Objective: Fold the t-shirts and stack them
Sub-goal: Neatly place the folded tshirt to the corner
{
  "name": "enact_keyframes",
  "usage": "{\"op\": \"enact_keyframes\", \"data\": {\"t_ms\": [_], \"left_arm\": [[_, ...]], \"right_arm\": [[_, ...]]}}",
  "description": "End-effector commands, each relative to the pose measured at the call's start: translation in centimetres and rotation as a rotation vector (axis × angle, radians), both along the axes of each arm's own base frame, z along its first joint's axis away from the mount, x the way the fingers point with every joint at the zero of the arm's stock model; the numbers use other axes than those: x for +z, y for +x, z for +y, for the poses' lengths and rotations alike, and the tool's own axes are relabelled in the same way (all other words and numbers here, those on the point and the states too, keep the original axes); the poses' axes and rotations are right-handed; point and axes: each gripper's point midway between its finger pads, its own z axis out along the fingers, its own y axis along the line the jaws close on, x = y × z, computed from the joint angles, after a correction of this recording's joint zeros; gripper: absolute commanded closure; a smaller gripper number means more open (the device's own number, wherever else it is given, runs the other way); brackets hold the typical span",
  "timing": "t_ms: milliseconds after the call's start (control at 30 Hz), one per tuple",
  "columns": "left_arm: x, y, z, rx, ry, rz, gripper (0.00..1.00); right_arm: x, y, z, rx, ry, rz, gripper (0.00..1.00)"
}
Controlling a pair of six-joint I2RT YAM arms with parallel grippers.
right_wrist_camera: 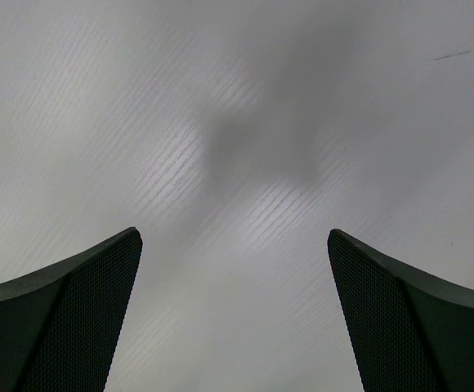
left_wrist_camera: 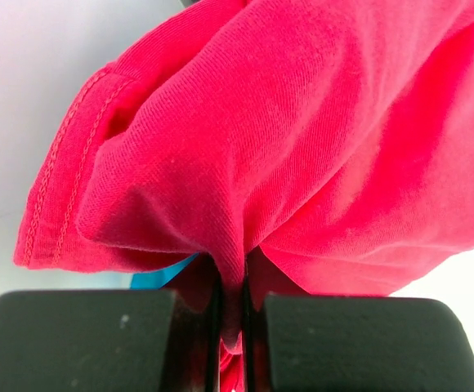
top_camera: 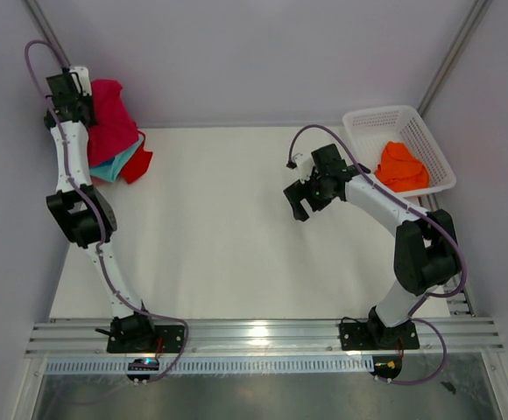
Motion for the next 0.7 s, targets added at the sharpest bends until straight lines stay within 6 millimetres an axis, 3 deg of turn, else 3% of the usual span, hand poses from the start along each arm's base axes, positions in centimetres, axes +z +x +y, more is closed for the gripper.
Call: {"op": "enact_keyframes", "data": {"t_ms": [0, 100, 200, 300, 500, 600, 667], "left_arm": [[3.2, 0.4, -0.8, -0.024, -0.024, -0.092, 1.0], [2.8, 0.7, -1.7, -0.034, -0.034, -0.086, 1.0], [2.8, 1.2, -4.6, -0.089, -0.025, -0.07, 1.0], [4.2, 1.2, -6.2, -0.114, -0.022, -0.096, 1.0], [8.5, 0.6, -10.7, -0.198, -0.033, -0.166, 1.0], [11.3, 0.1, -11.3, -0.198, -0.027, -0.22, 1.0], [13.4, -0.3, -10.3, -0.15, 0.005, -0.26, 1.0]], "right_arm": [[1.5, 0.5, 0.4, 0.003, 0.029, -0.052, 0.01], [1.6, 0.5, 0.3, 0.002, 0.025, -0.061, 0.01], [1.5, 0.5, 0.4, 0.003, 0.029, -0.058, 0.01], [1.4, 0.4, 0.5, 0.007, 0.032, -0.052, 0.01], [1.4, 0.3, 0.5, 0.01, 0.033, -0.053, 0.01], [1.4, 0.2, 0.5, 0.012, 0.035, -0.049, 0.01], [1.3, 0.2, 0.5, 0.01, 0.034, -0.046, 0.01]]}}
